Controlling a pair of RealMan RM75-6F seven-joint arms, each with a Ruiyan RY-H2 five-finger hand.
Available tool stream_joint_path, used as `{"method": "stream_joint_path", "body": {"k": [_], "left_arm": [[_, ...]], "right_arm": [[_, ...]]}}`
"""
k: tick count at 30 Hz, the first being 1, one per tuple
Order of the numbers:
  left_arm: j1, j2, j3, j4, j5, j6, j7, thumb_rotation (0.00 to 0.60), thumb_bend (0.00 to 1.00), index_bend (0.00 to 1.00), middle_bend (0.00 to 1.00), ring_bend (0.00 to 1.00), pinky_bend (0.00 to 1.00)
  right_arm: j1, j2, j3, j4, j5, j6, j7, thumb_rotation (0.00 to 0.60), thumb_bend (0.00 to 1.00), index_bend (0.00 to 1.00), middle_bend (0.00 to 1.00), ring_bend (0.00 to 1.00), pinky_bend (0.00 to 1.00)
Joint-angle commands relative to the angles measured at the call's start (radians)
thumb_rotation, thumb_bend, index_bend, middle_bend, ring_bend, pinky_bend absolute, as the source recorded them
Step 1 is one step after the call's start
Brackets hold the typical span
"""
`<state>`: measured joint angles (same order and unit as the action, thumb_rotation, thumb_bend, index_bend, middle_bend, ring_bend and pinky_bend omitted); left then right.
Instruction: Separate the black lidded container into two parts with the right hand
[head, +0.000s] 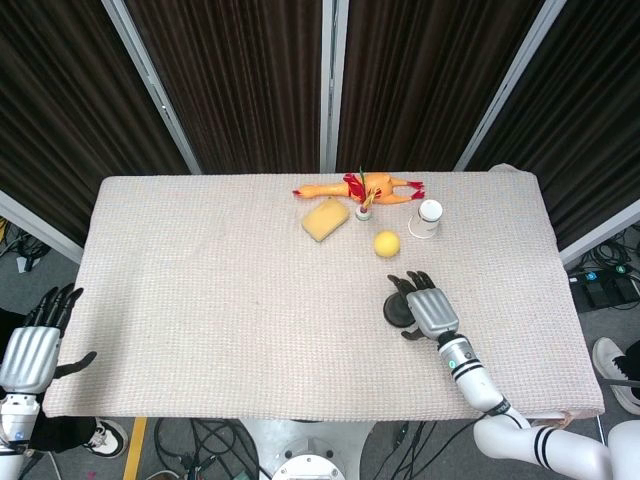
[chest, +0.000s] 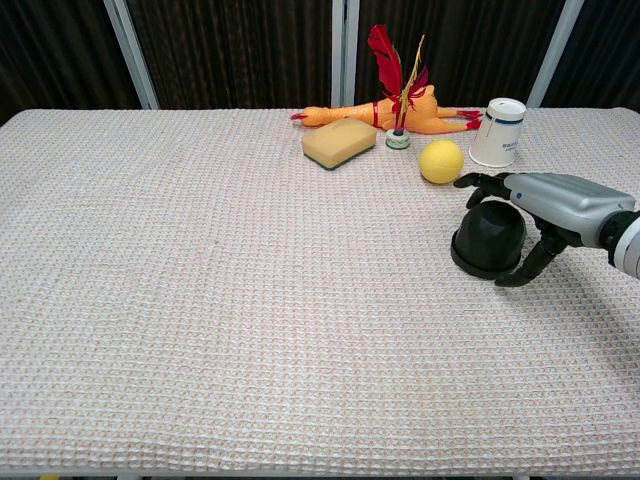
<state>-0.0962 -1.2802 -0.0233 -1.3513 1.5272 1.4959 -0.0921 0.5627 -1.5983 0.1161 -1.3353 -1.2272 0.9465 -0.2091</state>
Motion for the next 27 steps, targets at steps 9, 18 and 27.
{"method": "stream_joint_path", "body": {"k": [9, 18, 27], "left_arm": [[-0.004, -0.001, 0.002, -0.001, 0.005, -0.005, 0.005, 0.600, 0.13, 0.05, 0.03, 0.00, 0.19], [-0.004, 0.004, 0.002, -0.003, 0.005, -0.004, 0.003, 0.600, 0.13, 0.05, 0.03, 0.00, 0.19], [-0.002, 0.002, 0.004, 0.001, 0.005, -0.003, -0.003, 0.600, 0.13, 0.05, 0.03, 0.00, 0.19]], "right_arm": [[-0.010, 0.040, 0.011, -0.065, 0.022, 0.037, -0.053, 0.600, 0.00, 0.02, 0.20, 0.00, 0.00], [-0.008, 0.018, 0.015, -0.044, 0.019, 0.053, -0.049, 0.600, 0.01, 0.14, 0.31, 0.00, 0.00], [-0.012, 0.011, 0.022, -0.033, 0.010, 0.077, -0.037, 0.600, 0.05, 0.34, 0.40, 0.03, 0.00]]}}
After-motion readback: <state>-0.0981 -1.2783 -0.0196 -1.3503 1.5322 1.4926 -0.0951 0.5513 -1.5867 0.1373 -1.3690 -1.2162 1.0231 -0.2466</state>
